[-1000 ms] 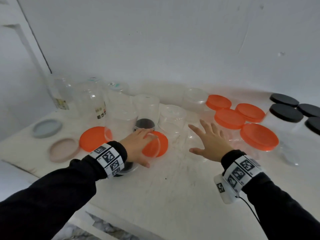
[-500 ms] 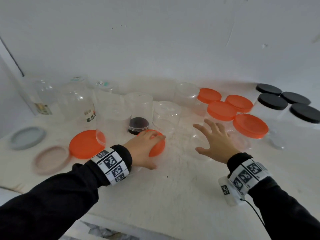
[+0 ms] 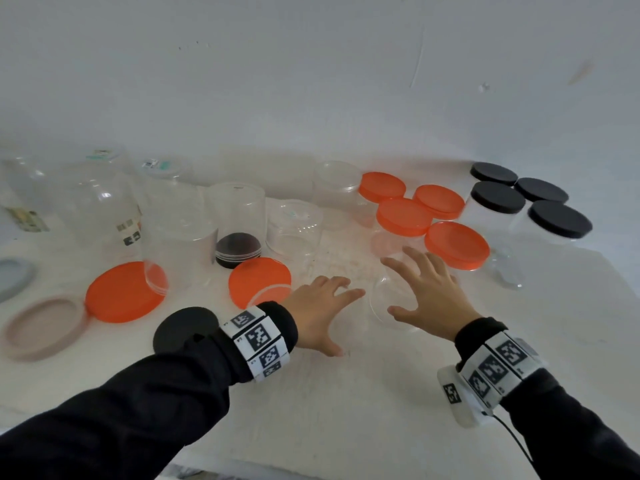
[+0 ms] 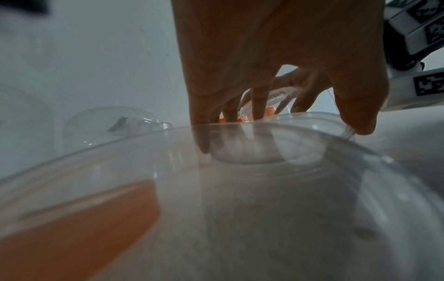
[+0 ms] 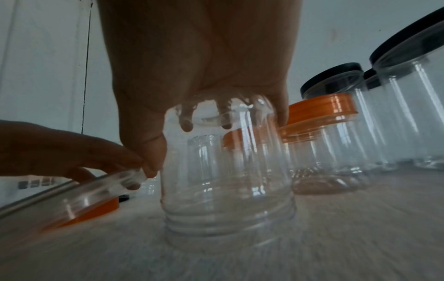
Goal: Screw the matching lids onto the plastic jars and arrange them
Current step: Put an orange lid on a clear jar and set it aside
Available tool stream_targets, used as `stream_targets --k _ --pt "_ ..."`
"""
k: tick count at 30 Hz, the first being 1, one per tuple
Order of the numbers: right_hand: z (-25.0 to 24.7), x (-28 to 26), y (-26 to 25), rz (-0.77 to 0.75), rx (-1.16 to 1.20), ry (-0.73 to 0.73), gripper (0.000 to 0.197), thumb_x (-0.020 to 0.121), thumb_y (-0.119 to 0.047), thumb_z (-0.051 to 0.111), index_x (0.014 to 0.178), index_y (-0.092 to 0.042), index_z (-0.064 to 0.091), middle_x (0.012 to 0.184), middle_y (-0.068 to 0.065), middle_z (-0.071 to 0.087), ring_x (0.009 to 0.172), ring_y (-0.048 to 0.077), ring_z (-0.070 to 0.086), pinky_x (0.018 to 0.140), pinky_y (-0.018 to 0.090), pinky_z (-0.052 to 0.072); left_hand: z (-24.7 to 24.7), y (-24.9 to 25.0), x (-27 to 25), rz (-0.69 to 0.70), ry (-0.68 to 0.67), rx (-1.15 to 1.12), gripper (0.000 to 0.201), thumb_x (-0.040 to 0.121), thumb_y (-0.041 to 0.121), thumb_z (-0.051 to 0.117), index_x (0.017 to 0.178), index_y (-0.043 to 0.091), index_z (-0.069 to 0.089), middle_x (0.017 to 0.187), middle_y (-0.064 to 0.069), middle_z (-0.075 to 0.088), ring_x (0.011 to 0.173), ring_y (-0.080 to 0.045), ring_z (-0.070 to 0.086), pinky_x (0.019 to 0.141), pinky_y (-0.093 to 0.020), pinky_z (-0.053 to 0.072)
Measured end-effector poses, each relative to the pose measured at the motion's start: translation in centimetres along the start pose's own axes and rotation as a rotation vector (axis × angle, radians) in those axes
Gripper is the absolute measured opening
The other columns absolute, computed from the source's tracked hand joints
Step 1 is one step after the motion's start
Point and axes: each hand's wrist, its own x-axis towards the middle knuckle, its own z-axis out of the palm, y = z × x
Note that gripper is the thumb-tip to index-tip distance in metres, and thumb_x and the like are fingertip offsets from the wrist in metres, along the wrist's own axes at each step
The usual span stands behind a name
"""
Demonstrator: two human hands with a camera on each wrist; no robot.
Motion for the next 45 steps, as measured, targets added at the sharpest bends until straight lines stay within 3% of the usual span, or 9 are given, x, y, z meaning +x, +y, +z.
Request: stream_targets --k 11,20,23,28,32,37,41,45 --pt "0.0 -1.0 2.5 -0.030 0.015 0.028 0.079 0.077 -0.052 0.061 0.142 -0.045 0.017 0.153 -0.003 0.007 0.138 0.027 0.008 0.106 0.048 0.026 0.0 2.4 3.6 0.016 -0.029 0.054 0.101 0.073 0.053 0.068 0.148 0.025 0.006 0.156 -0.003 0.000 0.142 -0.022 0.006 0.113 -0.039 0.016" --pt "0.3 -1.0 2.8 -0.051 0.006 0.041 0.079 0.077 -0.053 0.060 0.143 -0.044 0.017 0.154 -0.002 0.008 0.139 0.028 0.008 0.107 0.049 0.026 -3.4 -1.8 -0.3 -0.060 0.120 -0.166 0.081 0.079 0.047 0.066 0.144 0.024 0.023 0.151 0.003 0.023 0.137 -0.012 0.016 0.111 -0.028 0.017" --pt "0.3 -1.0 2.9 -0.044 -0.017 0.037 0.080 0.078 -0.056 0.059 0.143 -0.044 0.014 0.154 -0.002 0.005 0.139 0.028 0.007 0.107 0.049 0.026 -4.1 -5.1 -2.0 -0.199 0.067 -0.177 0.080 0.079 0.041 0.069 0.144 0.024 0.025 0.148 0.003 0.027 0.136 -0.013 0.020 0.109 -0.026 0.017" --pt "0.3 -1.0 2.8 -0.048 -0.014 0.039 0.081 0.077 -0.056 0.060 0.144 -0.044 0.015 0.154 -0.001 0.005 0.139 0.029 0.008 0.106 0.051 0.027 -4.0 -9.0 -3.1 -0.307 -0.088 -0.086 0.087 0.072 0.041 0.074 0.143 0.025 0.026 0.147 0.003 0.029 0.133 -0.017 0.024 0.110 -0.036 0.025" --pt "0.3 -1.1 2.8 -0.041 -0.007 0.031 0.081 0.077 -0.055 0.060 0.143 -0.044 0.014 0.154 -0.002 0.005 0.139 0.029 0.006 0.107 0.051 0.025 -3.3 -9.7 -2.7 -0.329 -0.183 0.010 0.096 0.072 0.041 0.075 0.146 0.021 0.017 0.154 0.002 0.011 0.138 -0.022 0.017 0.112 -0.036 0.021" --pt "0.2 -1.1 2.7 -0.034 -0.003 0.034 0.081 0.077 -0.055 0.060 0.143 -0.043 0.015 0.154 -0.001 0.005 0.139 0.029 0.007 0.107 0.051 0.025 -2.7 -9.7 -2.0 -0.351 -0.198 0.121 0.104 0.067 0.048 0.076 0.146 0.024 0.013 0.152 0.001 0.015 0.133 -0.023 0.020 0.108 -0.039 0.030" --pt "0.3 -1.0 2.7 -0.030 0.009 0.043 0.080 0.076 -0.054 0.062 0.143 -0.043 0.018 0.154 -0.001 0.008 0.139 0.029 0.009 0.106 0.052 0.026 -2.6 -9.7 -1.6 -0.353 -0.177 0.164 0.103 0.062 0.049 0.078 0.143 0.027 0.020 0.143 0.002 0.029 0.126 -0.021 0.025 0.102 -0.041 0.037" --pt "0.3 -1.0 2.8 -0.030 0.012 0.044 0.080 0.076 -0.054 0.062 0.143 -0.044 0.018 0.154 -0.002 0.008 0.138 0.029 0.009 0.106 0.052 0.026 -2.7 -9.6 -1.7 -0.350 -0.139 0.192 0.100 0.060 0.051 0.078 0.141 0.029 0.025 0.138 0.004 0.033 0.123 -0.019 0.027 0.100 -0.038 0.038"
